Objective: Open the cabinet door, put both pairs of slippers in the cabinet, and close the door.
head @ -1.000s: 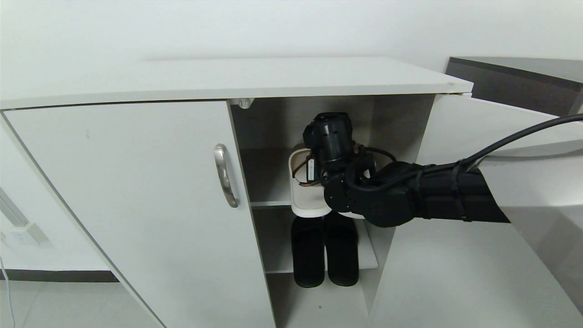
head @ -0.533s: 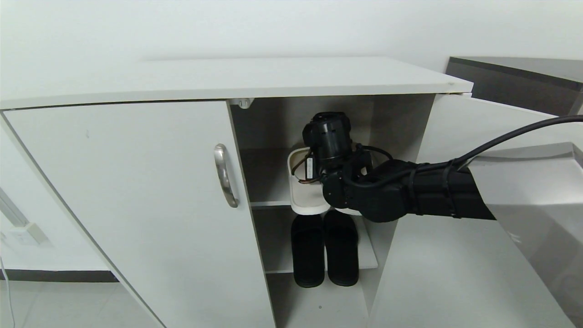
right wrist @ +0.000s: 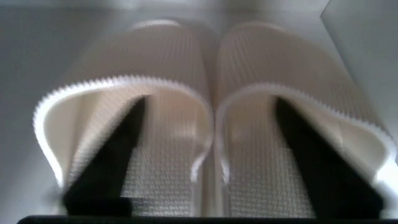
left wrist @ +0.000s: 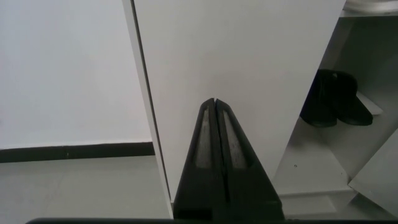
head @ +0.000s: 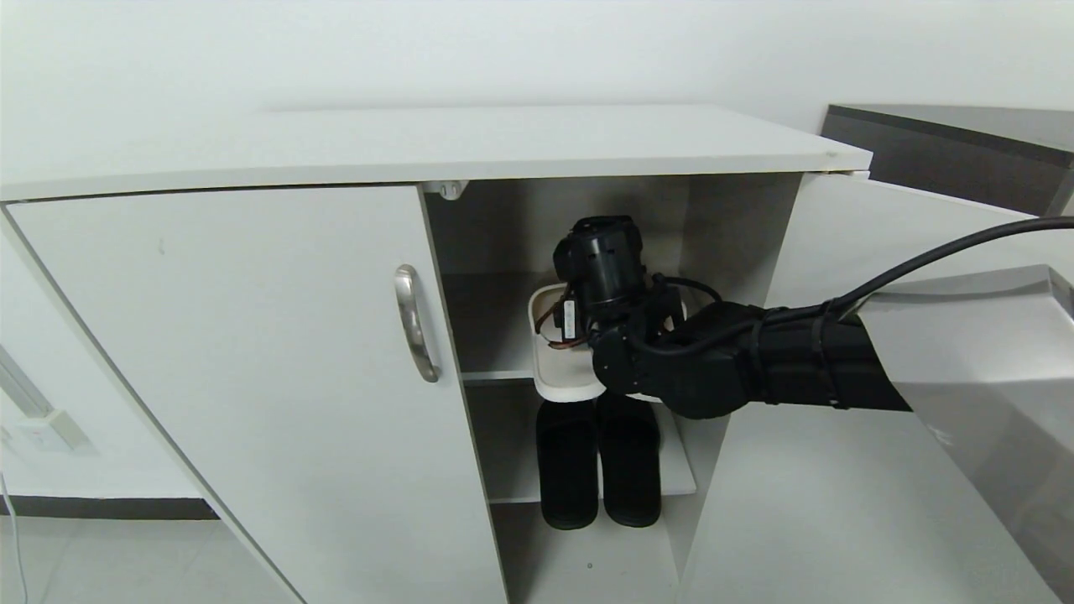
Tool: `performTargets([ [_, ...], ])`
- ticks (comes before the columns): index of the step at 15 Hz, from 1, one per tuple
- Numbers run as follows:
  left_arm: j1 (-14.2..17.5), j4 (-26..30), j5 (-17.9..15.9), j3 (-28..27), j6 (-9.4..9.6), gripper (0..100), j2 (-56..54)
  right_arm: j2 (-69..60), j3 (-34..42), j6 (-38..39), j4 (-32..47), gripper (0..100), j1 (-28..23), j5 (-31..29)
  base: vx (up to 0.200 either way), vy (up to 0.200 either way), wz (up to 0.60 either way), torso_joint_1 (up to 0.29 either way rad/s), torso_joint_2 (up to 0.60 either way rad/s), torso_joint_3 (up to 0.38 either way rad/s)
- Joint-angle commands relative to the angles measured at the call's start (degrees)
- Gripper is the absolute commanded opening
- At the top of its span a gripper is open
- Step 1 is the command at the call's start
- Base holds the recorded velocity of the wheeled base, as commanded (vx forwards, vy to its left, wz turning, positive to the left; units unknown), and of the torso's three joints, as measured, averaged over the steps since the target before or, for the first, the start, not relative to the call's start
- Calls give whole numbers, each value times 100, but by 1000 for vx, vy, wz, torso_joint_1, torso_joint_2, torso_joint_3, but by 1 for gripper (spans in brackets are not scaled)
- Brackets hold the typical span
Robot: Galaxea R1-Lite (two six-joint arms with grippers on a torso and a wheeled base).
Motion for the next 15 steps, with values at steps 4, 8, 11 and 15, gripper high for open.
performTargets([
  [4,0,0,1,0,-9,0,7,-563,640,18,-47,100,223,-36,0,0,0,0,0,0],
  [8,0,0,1,0,-9,0,7,-1214,1502,54,-249,100,451,-36,0,0,0,0,0,0],
  [11,0,0,1,0,-18,0,7,-1715,2442,45,-768,100,706,-36,0,0,0,0,0,0],
  [15,0,0,1,0,-79,0,7,-2356,3840,-201,-1893,100,987,34,0,0,0,0,0,0],
])
